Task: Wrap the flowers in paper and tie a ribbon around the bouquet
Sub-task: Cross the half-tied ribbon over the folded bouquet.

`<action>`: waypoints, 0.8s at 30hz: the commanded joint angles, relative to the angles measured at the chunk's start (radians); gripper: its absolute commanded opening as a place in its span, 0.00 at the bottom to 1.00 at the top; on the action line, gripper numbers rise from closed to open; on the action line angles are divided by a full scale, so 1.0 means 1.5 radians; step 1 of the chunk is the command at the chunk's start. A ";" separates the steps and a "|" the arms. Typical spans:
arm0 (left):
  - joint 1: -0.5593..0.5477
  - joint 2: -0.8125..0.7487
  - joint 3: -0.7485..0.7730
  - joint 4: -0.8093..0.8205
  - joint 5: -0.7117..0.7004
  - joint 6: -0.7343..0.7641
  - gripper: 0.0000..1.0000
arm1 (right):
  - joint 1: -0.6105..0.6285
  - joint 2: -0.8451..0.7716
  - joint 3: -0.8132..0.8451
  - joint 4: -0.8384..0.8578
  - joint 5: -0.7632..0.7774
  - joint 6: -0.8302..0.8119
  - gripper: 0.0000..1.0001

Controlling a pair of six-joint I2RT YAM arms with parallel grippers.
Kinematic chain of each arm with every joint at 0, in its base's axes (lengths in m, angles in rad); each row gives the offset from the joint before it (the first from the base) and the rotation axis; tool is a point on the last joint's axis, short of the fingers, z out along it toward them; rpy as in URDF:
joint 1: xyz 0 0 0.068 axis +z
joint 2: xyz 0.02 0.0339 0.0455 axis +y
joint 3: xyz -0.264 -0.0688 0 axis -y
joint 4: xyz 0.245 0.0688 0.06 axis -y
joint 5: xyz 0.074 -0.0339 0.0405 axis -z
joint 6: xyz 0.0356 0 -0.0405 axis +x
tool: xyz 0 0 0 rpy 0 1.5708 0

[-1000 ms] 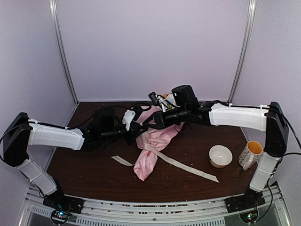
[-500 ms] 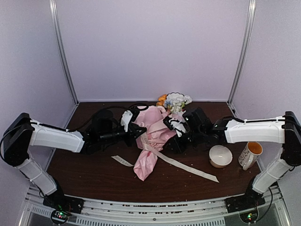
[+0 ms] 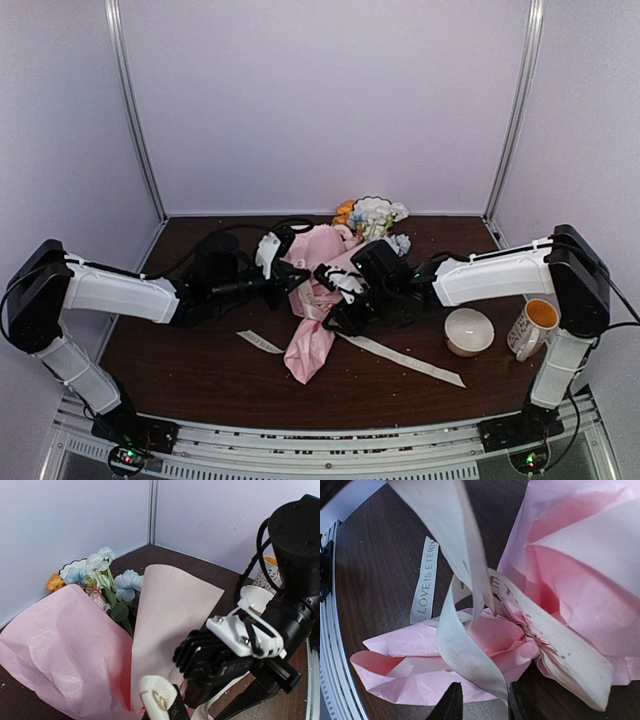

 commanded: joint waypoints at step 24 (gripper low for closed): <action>0.008 -0.023 -0.020 0.019 0.002 0.003 0.00 | -0.048 -0.061 -0.126 -0.003 -0.001 0.104 0.00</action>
